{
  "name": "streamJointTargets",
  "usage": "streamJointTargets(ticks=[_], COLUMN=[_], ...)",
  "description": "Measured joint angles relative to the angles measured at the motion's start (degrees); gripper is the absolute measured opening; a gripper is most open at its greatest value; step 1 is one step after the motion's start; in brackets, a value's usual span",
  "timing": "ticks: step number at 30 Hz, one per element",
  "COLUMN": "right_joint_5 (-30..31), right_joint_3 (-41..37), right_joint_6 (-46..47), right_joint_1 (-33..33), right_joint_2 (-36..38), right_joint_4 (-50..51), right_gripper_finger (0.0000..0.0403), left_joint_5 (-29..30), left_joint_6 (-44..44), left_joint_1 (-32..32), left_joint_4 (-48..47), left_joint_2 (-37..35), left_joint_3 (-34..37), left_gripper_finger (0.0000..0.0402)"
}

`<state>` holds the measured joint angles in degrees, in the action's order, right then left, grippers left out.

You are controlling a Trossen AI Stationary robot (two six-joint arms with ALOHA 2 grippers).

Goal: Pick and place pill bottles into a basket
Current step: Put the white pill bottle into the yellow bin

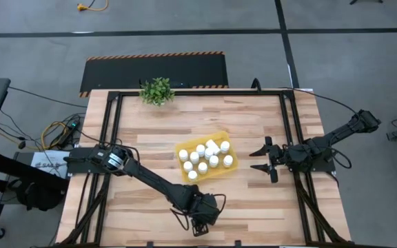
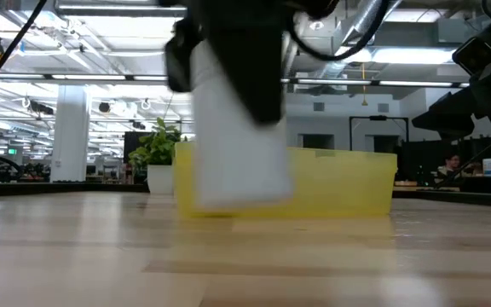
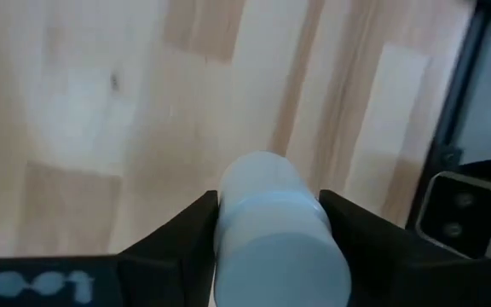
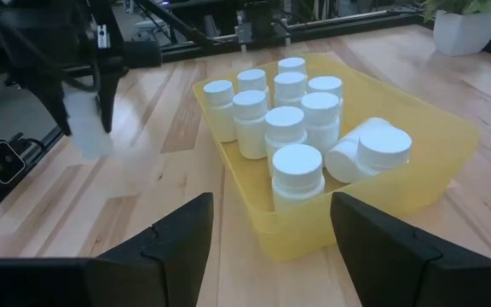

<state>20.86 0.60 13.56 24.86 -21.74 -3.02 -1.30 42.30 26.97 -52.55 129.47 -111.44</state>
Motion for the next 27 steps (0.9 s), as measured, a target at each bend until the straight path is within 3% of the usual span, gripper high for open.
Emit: streamJointTargets(ticks=[15,27], right_joint_5=[0.0,0.0], right_joint_3=[0.0,0.0], right_joint_6=[0.0,0.0], right_joint_1=[0.0,0.0], right_joint_2=[0.0,0.0], right_joint_4=[0.0,0.0], right_gripper_finger=[0.0230,0.0230], left_joint_5=[0.7,-0.2], left_joint_6=[-15.9,-29.3], left_joint_1=[-11.8,-21.3], left_joint_4=[-14.7,-20.1], left_joint_2=[0.0,0.0], left_joint_3=[-19.4,-21.2], left_gripper_finger=[0.0172,0.0173])
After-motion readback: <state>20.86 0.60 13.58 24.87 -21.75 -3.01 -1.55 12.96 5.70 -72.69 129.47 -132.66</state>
